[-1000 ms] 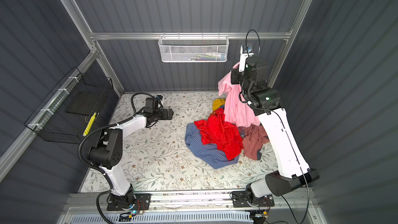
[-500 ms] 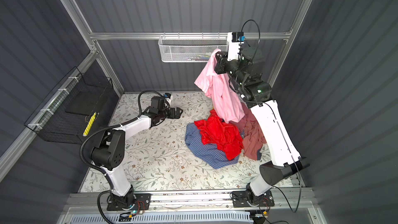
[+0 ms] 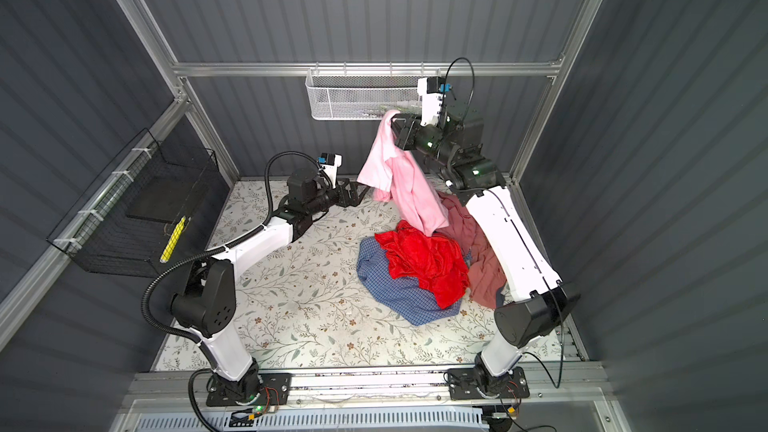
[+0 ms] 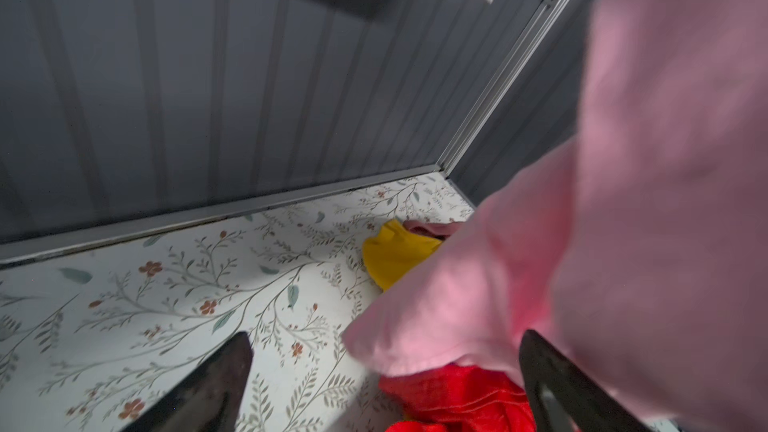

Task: Pick out a specific cloth from the pile
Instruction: 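Grasp the hanging pink sweatshirt with the left gripper while the right holds it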

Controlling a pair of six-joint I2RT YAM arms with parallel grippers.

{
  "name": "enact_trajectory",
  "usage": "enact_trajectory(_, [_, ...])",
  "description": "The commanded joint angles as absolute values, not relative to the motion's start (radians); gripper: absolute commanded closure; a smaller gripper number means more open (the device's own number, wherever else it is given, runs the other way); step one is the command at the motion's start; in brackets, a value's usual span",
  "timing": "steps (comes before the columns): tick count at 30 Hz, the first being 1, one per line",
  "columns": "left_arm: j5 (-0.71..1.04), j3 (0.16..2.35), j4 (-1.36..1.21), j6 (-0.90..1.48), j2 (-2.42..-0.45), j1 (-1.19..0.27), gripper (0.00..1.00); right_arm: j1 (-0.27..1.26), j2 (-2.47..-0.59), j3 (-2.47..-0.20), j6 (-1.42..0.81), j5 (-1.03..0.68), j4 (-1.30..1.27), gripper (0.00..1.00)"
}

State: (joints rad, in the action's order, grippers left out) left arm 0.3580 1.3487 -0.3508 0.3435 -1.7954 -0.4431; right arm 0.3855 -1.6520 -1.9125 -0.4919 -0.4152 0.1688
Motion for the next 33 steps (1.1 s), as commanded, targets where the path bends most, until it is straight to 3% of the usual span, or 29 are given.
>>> enact_trajectory(1, [0.438, 1.403, -0.447, 0.399, -1.853, -0.468, 0.00, 0.393, -1.613, -1.832, -0.565, -0.477, 0.053, 1.00])
enact_trajectory(16, [0.658, 1.629, -0.521, 0.464, -2.076, -0.581, 0.02, 0.388, -1.544, -1.644, -0.580, -0.495, 0.047, 1.00])
enact_trajectory(19, [0.681, 1.634, -0.576, 0.496, -2.090, -0.581, 0.19, 0.385, -1.541, -1.626, -0.593, -0.500, 0.047, 1.00])
enact_trajectory(21, [0.683, 1.634, -0.596, 0.506, -2.091, -0.581, 0.43, 0.379, -1.536, -1.613, -0.593, -0.499, 0.053, 1.00])
enact_trajectory(25, [0.688, 1.635, -0.577, 0.477, -2.073, -0.581, 0.76, 0.364, -1.513, -1.579, -0.575, -0.462, 0.087, 1.00])
enact_trajectory(27, [0.691, 1.638, -0.556, 0.454, -2.063, -0.580, 1.00, 0.353, -1.502, -1.558, -0.575, -0.465, 0.089, 1.00])
enact_trajectory(33, [0.660, 1.623, -0.555, 0.419, -2.027, -0.578, 1.00, 0.342, -1.482, -1.521, -0.576, -0.461, 0.090, 1.00])
